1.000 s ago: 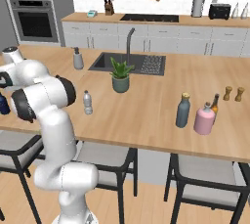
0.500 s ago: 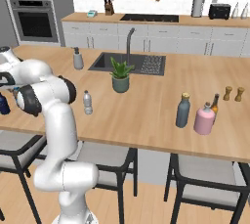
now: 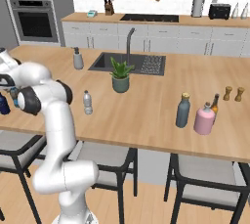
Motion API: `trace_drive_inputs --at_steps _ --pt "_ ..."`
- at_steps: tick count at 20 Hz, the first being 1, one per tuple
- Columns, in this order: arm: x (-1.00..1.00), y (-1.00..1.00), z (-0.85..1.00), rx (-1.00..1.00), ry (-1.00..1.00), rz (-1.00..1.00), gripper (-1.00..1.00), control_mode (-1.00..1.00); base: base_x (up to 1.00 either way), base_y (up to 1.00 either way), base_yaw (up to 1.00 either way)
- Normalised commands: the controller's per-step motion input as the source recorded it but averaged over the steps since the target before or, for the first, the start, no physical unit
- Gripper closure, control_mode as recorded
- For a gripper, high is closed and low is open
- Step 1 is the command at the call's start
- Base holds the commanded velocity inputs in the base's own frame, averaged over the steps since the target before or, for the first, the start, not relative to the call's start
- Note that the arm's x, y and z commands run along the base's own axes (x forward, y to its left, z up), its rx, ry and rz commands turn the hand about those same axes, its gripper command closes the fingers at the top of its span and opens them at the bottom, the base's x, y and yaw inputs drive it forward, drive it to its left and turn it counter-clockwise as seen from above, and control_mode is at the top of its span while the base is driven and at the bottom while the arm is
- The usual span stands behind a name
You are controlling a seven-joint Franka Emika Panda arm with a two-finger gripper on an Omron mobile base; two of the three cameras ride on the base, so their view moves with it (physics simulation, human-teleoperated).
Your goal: Move the plastic bottles in the middle to the plastics group, and the glass bottles in the middle to the glass group.
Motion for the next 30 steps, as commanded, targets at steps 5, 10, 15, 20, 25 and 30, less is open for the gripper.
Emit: trace_drive_inputs --at_steps 5,10,15,20,25,30 --pt "0.32 0.32 -0.47 0.00 0.00 0.00 1.00 -1.00 0.00 0.00 0.00" --pt "0.23 0.03 -0.45 0.00 0.00 -0.03 1.00 -1.00 0.00 0.00 0.00" --pt "0.04 0.00 -0.36 0.00 0.00 0.00 1.00 -1.00 0.00 0.00 0.00" --pt "0.00 0.00 -0.02 0.00 0.00 -0.01 1.00 -1.00 0.00 0.00 0.00" --pt "0.02 -0.03 -0.02 0.00 0.00 0.00 -1.00 -1.00 0.00 0.00 0.00" --pt "0.05 -0.07 0.00 0.00 0.00 0.00 -1.00 -1.00 0.00 0.00 0.00"
